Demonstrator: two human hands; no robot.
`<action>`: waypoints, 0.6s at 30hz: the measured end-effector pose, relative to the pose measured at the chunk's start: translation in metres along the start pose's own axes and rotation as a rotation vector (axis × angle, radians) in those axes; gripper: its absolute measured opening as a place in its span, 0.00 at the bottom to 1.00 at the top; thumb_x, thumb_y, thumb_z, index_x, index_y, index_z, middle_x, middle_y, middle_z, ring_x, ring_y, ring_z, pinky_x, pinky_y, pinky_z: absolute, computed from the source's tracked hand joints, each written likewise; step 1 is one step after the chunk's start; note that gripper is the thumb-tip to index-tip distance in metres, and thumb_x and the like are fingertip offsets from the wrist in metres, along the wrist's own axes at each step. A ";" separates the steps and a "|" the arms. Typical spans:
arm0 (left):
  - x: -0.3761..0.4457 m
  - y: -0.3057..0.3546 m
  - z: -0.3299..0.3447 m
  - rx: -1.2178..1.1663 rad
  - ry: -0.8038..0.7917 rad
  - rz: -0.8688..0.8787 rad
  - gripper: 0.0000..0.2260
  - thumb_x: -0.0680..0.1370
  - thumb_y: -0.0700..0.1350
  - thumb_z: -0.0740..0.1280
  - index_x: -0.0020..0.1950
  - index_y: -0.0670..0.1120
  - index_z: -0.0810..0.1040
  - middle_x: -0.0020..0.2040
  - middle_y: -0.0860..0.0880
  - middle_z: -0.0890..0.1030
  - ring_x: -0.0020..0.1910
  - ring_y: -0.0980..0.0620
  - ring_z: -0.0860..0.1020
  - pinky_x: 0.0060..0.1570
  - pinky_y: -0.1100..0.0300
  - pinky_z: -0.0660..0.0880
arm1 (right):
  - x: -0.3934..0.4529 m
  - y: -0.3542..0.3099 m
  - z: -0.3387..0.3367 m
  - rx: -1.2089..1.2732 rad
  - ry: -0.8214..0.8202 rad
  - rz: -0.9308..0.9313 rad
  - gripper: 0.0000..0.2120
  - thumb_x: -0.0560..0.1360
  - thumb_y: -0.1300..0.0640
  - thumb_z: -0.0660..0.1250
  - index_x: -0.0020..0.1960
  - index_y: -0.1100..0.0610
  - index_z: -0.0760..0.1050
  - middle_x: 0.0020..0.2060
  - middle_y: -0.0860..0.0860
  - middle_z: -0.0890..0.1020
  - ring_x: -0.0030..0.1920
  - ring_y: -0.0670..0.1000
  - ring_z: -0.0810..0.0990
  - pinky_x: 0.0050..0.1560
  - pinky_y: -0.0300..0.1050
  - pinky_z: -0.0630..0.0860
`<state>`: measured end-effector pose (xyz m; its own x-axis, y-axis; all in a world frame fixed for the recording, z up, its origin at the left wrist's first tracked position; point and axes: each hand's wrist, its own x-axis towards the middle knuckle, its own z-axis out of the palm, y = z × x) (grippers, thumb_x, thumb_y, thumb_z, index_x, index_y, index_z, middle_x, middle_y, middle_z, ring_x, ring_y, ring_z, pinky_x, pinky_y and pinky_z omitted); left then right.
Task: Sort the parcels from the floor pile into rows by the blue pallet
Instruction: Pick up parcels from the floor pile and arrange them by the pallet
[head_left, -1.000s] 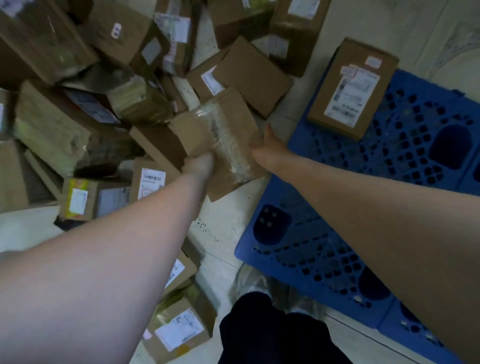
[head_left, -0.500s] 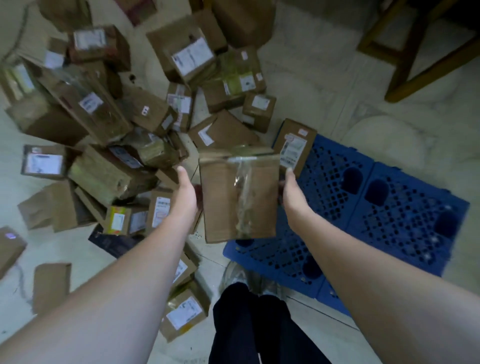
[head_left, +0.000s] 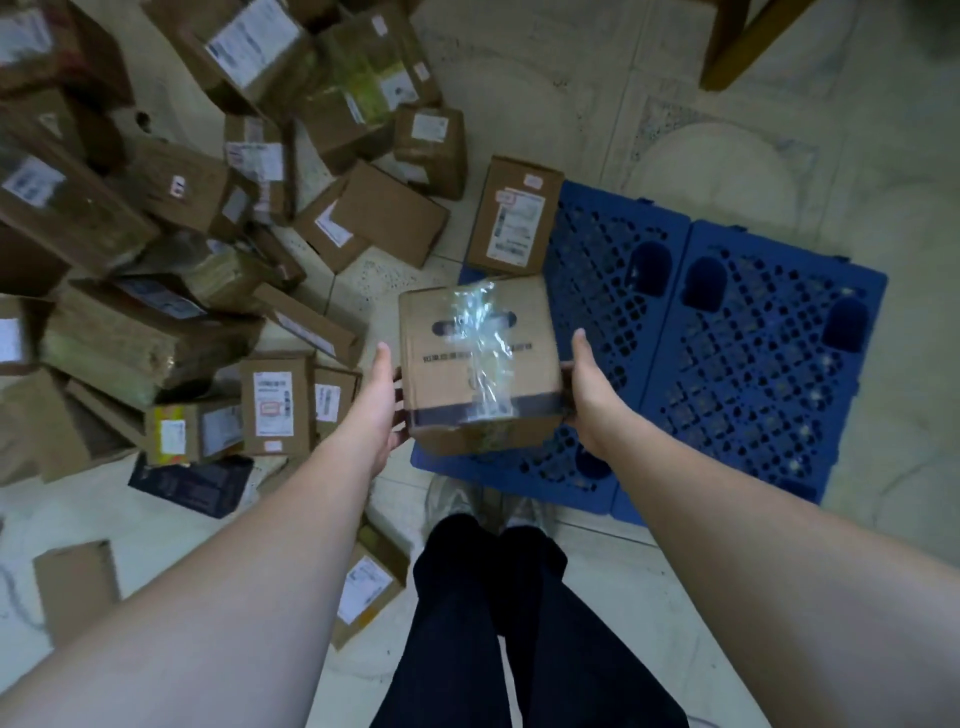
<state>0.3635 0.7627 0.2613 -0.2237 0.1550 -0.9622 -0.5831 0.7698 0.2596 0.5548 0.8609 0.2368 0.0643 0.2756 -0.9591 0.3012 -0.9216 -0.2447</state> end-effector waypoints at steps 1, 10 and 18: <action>0.000 0.000 0.002 0.008 -0.004 0.008 0.24 0.80 0.67 0.51 0.59 0.50 0.73 0.59 0.46 0.79 0.59 0.47 0.78 0.63 0.48 0.74 | -0.003 -0.001 -0.002 -0.011 0.005 0.022 0.42 0.72 0.24 0.49 0.71 0.53 0.71 0.65 0.55 0.77 0.63 0.58 0.76 0.68 0.60 0.70; 0.005 0.015 0.022 0.130 0.002 -0.027 0.25 0.76 0.72 0.49 0.55 0.55 0.72 0.49 0.46 0.78 0.59 0.43 0.76 0.65 0.39 0.71 | 0.008 0.000 -0.020 -0.061 0.046 -0.006 0.47 0.66 0.19 0.45 0.71 0.48 0.70 0.64 0.55 0.78 0.61 0.60 0.77 0.66 0.63 0.71; 0.024 0.012 0.016 0.277 -0.032 0.082 0.26 0.78 0.65 0.60 0.66 0.47 0.73 0.62 0.47 0.78 0.61 0.46 0.76 0.65 0.45 0.72 | 0.013 0.017 -0.021 -0.108 0.036 -0.031 0.40 0.72 0.24 0.52 0.73 0.48 0.68 0.69 0.50 0.74 0.66 0.56 0.74 0.69 0.56 0.68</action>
<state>0.3639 0.7857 0.2399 -0.2341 0.2396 -0.9422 -0.3275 0.8931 0.3085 0.5804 0.8543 0.2233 0.0867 0.3146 -0.9452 0.4046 -0.8782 -0.2552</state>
